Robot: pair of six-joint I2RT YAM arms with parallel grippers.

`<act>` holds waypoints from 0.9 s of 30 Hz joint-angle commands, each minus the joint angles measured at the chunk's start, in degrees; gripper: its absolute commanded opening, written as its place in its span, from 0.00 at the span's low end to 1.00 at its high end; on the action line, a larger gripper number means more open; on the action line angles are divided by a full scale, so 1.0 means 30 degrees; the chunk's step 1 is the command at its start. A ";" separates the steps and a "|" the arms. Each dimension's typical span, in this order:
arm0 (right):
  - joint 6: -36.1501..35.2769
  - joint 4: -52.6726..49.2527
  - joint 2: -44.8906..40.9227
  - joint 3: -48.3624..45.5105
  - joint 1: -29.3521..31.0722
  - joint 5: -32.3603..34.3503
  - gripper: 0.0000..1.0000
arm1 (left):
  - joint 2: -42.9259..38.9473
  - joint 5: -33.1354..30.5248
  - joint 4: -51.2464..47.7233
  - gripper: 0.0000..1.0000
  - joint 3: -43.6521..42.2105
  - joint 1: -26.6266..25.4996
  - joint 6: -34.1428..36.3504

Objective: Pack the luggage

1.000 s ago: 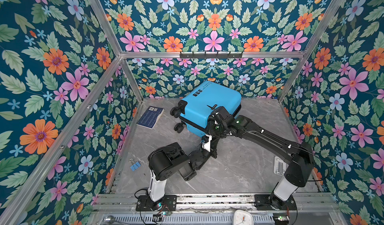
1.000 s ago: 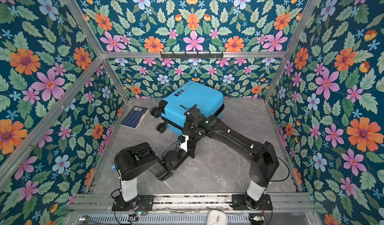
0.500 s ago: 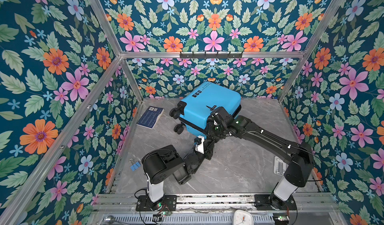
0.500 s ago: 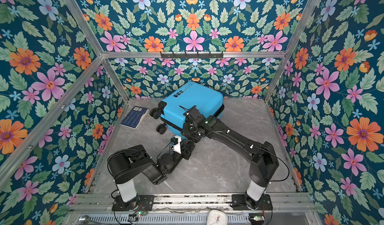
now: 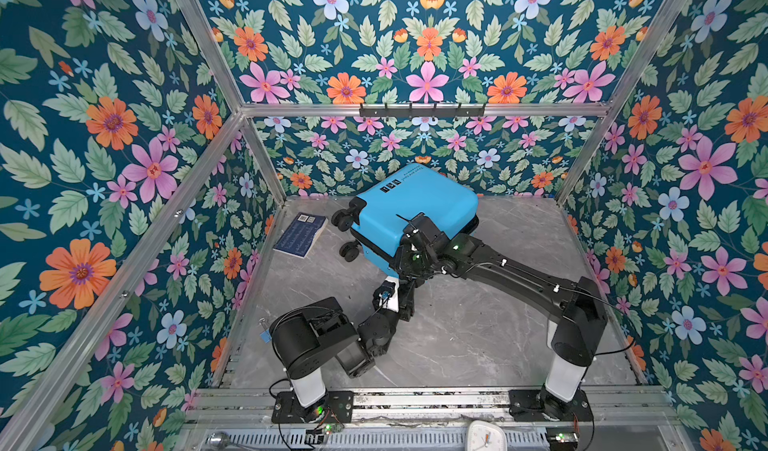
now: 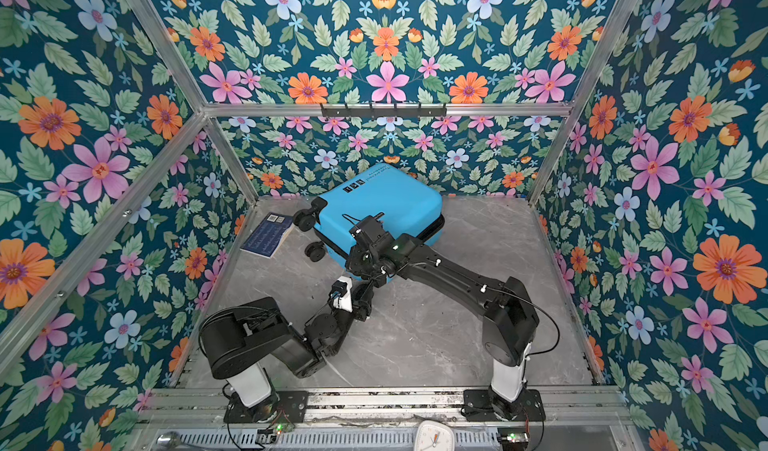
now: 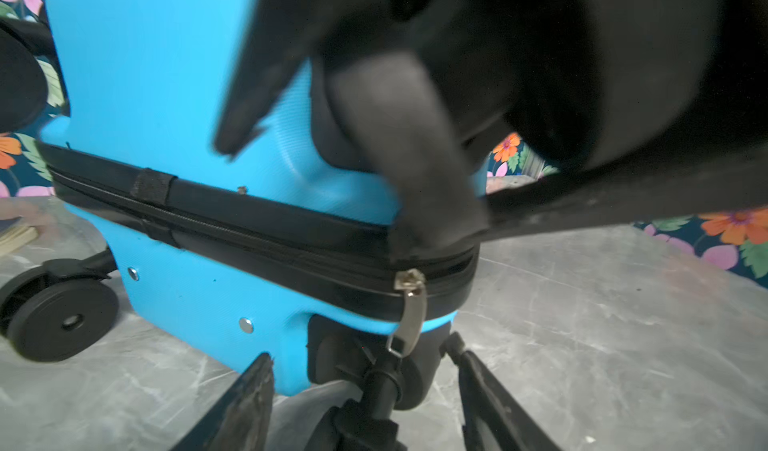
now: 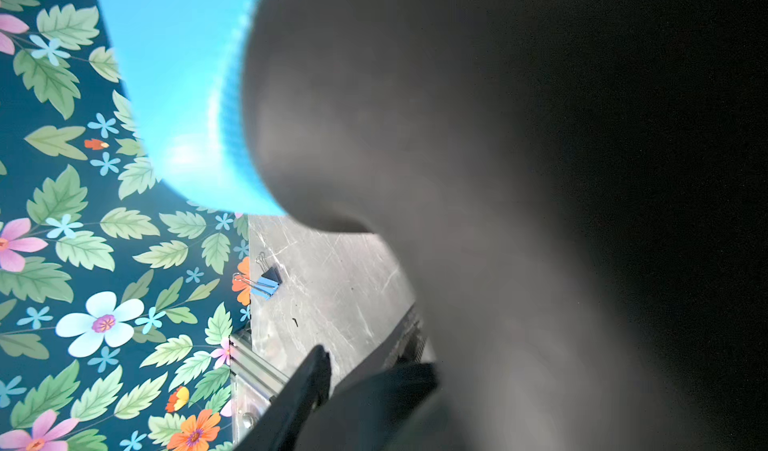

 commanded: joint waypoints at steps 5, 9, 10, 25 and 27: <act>0.0759 0.3764 0.1210 0.1916 0.0705 -0.1058 0.00 | -0.0331 -0.1982 0.1017 0.71 -0.0457 0.0020 0.0772; 0.0649 0.3723 0.1280 0.2232 0.0696 -0.0826 0.00 | -0.0768 -0.1631 0.1017 0.69 -0.0743 0.0162 0.1012; 0.0613 0.3728 0.1235 0.2258 0.0694 -0.0744 0.00 | -0.0873 -0.1417 0.1017 0.68 -0.0874 0.0251 0.0954; 0.0583 0.4216 0.0991 0.2093 0.0708 -0.1073 0.00 | -0.0922 -0.0387 0.1017 0.54 -0.0526 0.0957 0.1327; 0.0608 0.4305 0.0959 0.2062 0.0694 -0.1116 0.00 | -0.0697 -0.0548 0.1017 0.56 -0.0098 0.0979 0.1382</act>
